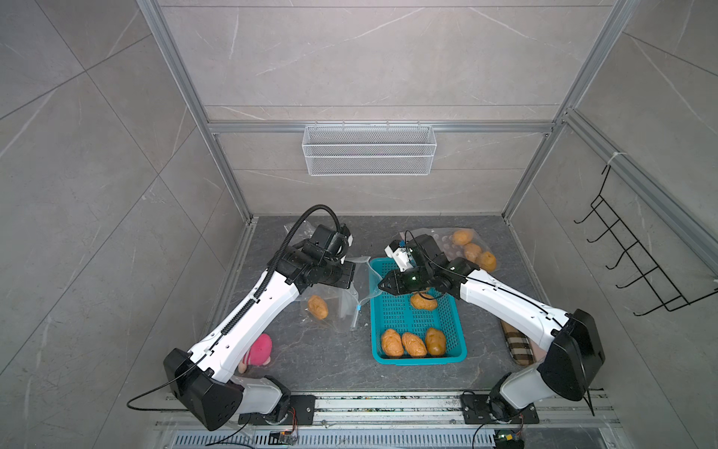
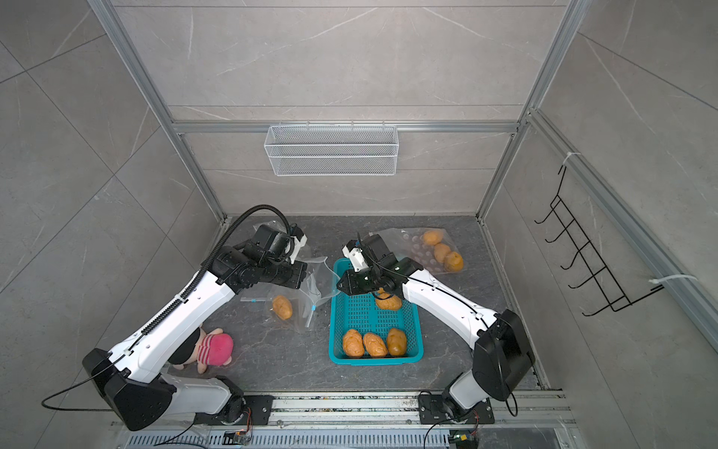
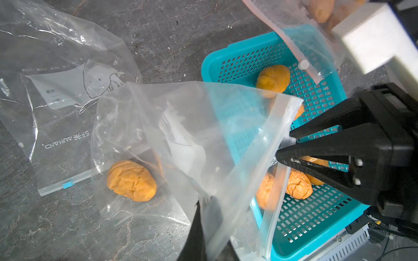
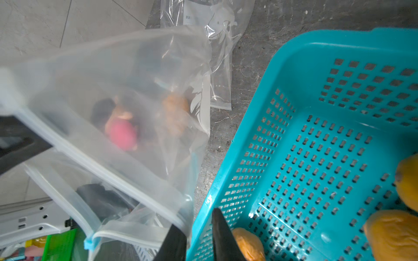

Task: Put the potatoes into a zipper bag and zip it
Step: Open the zipper of the food storage bag at the center of the board.

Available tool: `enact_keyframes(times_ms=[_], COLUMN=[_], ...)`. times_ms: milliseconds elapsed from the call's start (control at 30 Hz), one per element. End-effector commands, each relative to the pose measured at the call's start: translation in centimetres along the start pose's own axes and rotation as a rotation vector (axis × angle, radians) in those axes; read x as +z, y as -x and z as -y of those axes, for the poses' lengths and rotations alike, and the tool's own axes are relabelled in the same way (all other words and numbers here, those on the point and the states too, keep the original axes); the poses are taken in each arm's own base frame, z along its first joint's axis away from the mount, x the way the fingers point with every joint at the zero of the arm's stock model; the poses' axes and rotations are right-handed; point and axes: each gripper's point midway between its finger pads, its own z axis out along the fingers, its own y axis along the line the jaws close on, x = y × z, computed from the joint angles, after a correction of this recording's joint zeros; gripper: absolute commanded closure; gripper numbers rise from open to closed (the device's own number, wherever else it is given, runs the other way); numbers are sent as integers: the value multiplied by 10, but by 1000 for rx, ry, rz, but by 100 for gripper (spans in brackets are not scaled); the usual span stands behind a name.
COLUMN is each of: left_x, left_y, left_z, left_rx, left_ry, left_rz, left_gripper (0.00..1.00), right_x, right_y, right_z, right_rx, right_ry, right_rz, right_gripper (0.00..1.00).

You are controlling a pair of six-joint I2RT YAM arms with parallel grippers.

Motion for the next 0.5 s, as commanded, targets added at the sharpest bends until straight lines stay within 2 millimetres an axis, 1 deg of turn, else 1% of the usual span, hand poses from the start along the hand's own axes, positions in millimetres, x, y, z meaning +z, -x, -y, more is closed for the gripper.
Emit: enact_keyframes(times_ms=[0, 67, 133, 300, 367, 400, 467], left_x=[-7, -6, -5, -2, 1, 2, 5], left_y=[9, 7, 6, 5, 3, 2, 0], left_z=[3, 3, 5, -1, 0, 0, 2], left_rx=[14, 14, 19, 13, 17, 16, 17], left_ry=[-16, -18, -36, -25, -32, -34, -45], left_rz=[51, 55, 72, 73, 65, 63, 58], left_gripper=[100, 100, 100, 100, 100, 100, 100], right_x=[-14, -22, -31, -42, -47, -49, -51], right_y=[4, 8, 12, 15, 16, 16, 15], right_z=[-11, -17, -20, -32, -36, -36, -23], right_rx=[-28, -43, -63, -80, -86, -94, -96], right_ry=[31, 40, 35, 66, 77, 73, 5], right_rz=[30, 50, 66, 84, 93, 102, 115], right_gripper=[65, 56, 51, 49, 48, 48, 48])
